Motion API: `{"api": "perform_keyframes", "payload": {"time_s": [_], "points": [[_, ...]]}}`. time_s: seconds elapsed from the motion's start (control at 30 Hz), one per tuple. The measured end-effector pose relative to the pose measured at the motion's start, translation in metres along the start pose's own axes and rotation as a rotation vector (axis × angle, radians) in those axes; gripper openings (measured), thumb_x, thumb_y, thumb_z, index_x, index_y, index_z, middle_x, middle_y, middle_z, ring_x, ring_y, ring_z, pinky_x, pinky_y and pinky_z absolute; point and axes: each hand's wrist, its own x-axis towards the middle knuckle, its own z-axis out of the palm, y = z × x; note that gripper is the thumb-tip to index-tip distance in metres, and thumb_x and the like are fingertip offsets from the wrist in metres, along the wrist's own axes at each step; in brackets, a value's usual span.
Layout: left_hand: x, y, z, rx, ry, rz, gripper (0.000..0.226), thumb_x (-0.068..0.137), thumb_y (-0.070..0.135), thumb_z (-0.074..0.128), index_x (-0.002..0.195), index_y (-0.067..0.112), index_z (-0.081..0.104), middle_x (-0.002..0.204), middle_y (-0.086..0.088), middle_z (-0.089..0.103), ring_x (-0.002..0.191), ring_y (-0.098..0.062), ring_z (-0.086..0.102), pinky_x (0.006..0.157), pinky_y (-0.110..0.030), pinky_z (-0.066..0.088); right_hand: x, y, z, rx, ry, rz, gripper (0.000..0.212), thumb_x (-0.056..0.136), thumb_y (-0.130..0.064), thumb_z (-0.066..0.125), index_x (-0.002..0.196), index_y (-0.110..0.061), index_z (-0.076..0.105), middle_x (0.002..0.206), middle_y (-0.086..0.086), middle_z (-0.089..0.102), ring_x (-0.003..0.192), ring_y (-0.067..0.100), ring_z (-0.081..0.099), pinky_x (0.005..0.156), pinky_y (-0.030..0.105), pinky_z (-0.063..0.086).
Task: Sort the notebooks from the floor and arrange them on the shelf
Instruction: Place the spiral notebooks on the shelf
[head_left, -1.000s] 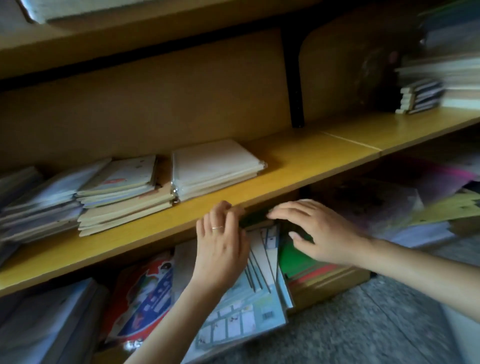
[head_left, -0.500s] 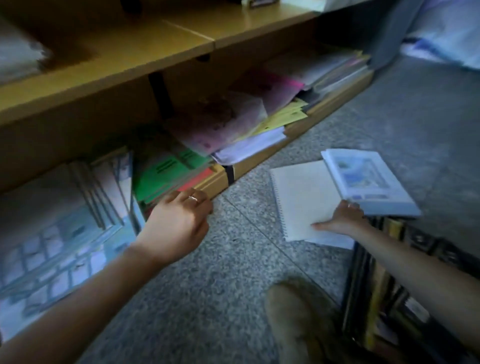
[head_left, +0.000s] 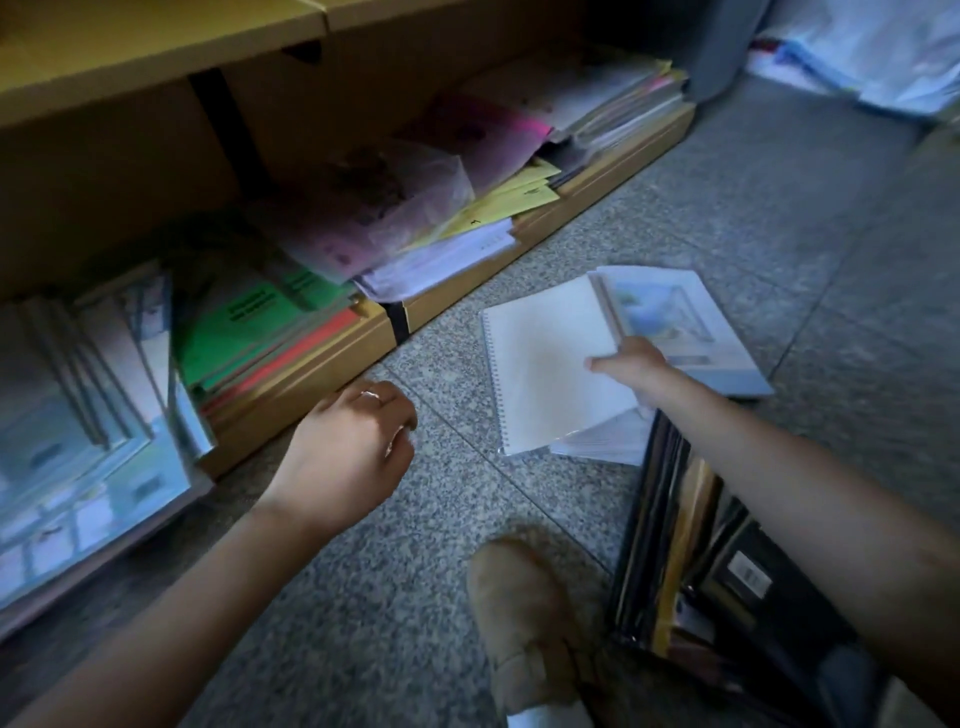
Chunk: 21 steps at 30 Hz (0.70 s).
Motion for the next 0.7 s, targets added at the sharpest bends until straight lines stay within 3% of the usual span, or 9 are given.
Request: {"api": "perform_keyframes", "payload": {"time_s": [0.1, 0.2, 0.3, 0.4, 0.5, 0.57, 0.7], "points": [[0.003, 0.003, 0.005, -0.135, 0.045, -0.097, 0.026, 0.083, 0.03, 0.04, 0.088, 0.021, 0.063, 0.095, 0.005, 0.064, 0.092, -0.018, 0.06, 0.072, -0.03, 0.05, -0.009, -0.027, -0.008, 0.404, -0.157, -0.015, 0.037, 0.087, -0.016, 0.062, 0.119, 0.0, 0.056, 0.118, 0.016, 0.063, 0.105, 0.031, 0.061, 0.088, 0.039, 0.051], [0.006, 0.009, 0.012, -0.451, 0.012, -0.325, 0.018, 0.092, 0.027, 0.053, 0.108, 0.02, 0.06, 0.113, 0.002, 0.059, 0.105, -0.016, 0.056, 0.084, -0.034, 0.049, -0.035, -0.058, -0.006, 0.639, -0.271, -0.044, 0.039, 0.089, -0.012, 0.054, 0.126, -0.001, 0.049, 0.117, 0.013, 0.062, 0.107, 0.028, 0.059, 0.075, 0.033, 0.052], [0.004, 0.017, 0.014, -0.936, -0.063, -0.661, 0.044, 0.091, 0.037, 0.056, 0.13, 0.02, 0.045, 0.12, 0.005, 0.053, 0.103, -0.011, 0.056, 0.085, -0.033, 0.047, -0.067, -0.073, 0.001, 0.77, -0.393, -0.091, 0.03, 0.089, -0.013, 0.051, 0.118, -0.004, 0.052, 0.107, 0.013, 0.063, 0.098, 0.026, 0.06, 0.073, 0.033, 0.05], [-0.005, 0.018, 0.016, -1.545, -0.003, -0.909, 0.061, 0.079, 0.047, 0.057, 0.129, 0.012, 0.05, 0.12, -0.004, 0.062, 0.103, -0.018, 0.061, 0.084, -0.033, 0.049, -0.097, -0.074, 0.013, 0.723, -0.558, -0.123, 0.018, 0.088, -0.02, 0.051, 0.102, -0.009, 0.051, 0.096, 0.011, 0.062, 0.09, 0.025, 0.059, 0.071, 0.033, 0.048], [-0.021, 0.019, 0.016, -1.82, 0.159, -0.906, 0.053, 0.069, 0.028, 0.07, 0.117, 0.008, 0.058, 0.107, -0.008, 0.07, 0.088, -0.021, 0.068, 0.062, -0.033, 0.055, -0.108, -0.068, 0.028, 0.583, -0.684, -0.117, 0.046, 0.071, -0.034, 0.065, 0.107, -0.007, 0.055, 0.105, 0.014, 0.065, 0.1, 0.03, 0.061, 0.089, 0.041, 0.048], [-0.034, 0.022, 0.017, -1.856, 0.244, -0.854, 0.058, 0.056, 0.026, 0.084, 0.108, 0.013, 0.063, 0.102, -0.005, 0.073, 0.085, -0.018, 0.071, 0.06, -0.029, 0.057, -0.106, -0.063, 0.035, 0.527, -0.751, -0.09, 0.06, 0.063, -0.035, 0.071, 0.114, -0.006, 0.057, 0.112, 0.014, 0.066, 0.105, 0.031, 0.062, 0.097, 0.047, 0.045], [-0.054, 0.024, 0.014, -1.754, 0.33, -0.777, 0.041, 0.072, 0.005, 0.063, 0.111, 0.014, 0.058, 0.102, -0.004, 0.073, 0.086, -0.018, 0.07, 0.059, -0.03, 0.057, -0.101, -0.061, 0.045, 0.636, -0.851, -0.165, 0.042, 0.078, -0.004, 0.062, 0.119, -0.013, 0.056, 0.109, 0.008, 0.068, 0.101, 0.025, 0.063, 0.092, 0.042, 0.047]]}}
